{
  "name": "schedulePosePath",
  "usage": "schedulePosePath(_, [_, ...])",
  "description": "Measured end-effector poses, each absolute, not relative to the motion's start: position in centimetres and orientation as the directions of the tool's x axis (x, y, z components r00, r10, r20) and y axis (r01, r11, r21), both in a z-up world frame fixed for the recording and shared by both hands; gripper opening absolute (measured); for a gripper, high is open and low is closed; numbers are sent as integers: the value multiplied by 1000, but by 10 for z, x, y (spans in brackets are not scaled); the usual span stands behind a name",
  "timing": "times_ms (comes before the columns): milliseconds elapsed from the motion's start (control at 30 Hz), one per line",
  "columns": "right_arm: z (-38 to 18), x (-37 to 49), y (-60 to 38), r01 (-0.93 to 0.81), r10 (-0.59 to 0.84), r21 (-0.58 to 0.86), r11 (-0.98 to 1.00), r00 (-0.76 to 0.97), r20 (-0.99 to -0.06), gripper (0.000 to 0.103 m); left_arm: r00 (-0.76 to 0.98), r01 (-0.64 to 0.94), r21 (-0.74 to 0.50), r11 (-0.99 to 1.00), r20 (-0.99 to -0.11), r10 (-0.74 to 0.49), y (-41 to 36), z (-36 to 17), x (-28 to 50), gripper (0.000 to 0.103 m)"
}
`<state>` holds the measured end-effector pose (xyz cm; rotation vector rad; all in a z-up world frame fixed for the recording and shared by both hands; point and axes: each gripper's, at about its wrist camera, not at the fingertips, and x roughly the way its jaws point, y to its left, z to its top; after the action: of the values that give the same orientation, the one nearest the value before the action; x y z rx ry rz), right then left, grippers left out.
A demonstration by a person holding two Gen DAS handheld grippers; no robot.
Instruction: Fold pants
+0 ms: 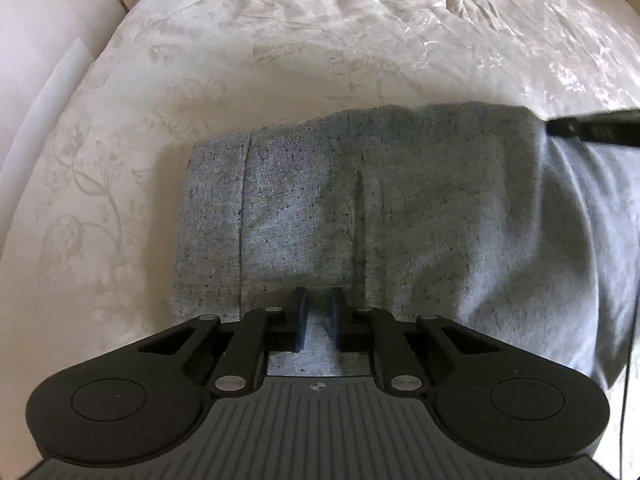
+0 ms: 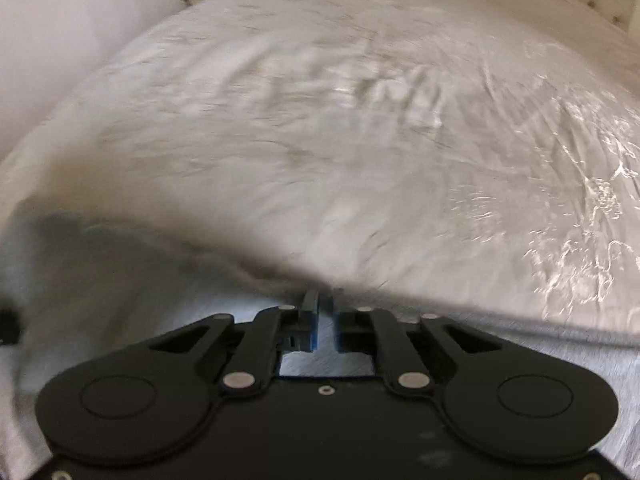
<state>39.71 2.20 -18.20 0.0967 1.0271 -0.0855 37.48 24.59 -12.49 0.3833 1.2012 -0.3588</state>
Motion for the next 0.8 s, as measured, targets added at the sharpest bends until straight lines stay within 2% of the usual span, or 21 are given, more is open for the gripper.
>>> schedulePosePath(67, [-182,400,16,131,-48,23,991,510,-859,9,323,465,100,880,-944,-63,246,-124,374,13])
schedulePosePath(200, [-165,388,10,111,21,104,988,580,-814,10,322,456,91,885,-944,-69,248,-122,376,13])
schedulePosePath(367, [-142,371,33,-53,178,188,981,633,-753,11,315,468,95,879,-947,-66,244,-125,379,13])
schedulePosePath(467, [-146,375,52,-145,247,200,969,602,-760,10,313,483,100,870,-948,-65,243,-126,381,12])
schedulePosePath(633, [-191,419,63,-122,155,108,987,499,-852,9,310,489,95,867,-948,-71,246,-126,381,11])
schedulePosePath(800, [-181,410,67,-119,140,90,989,526,-839,11,304,473,80,877,-949,-77,248,-121,379,11])
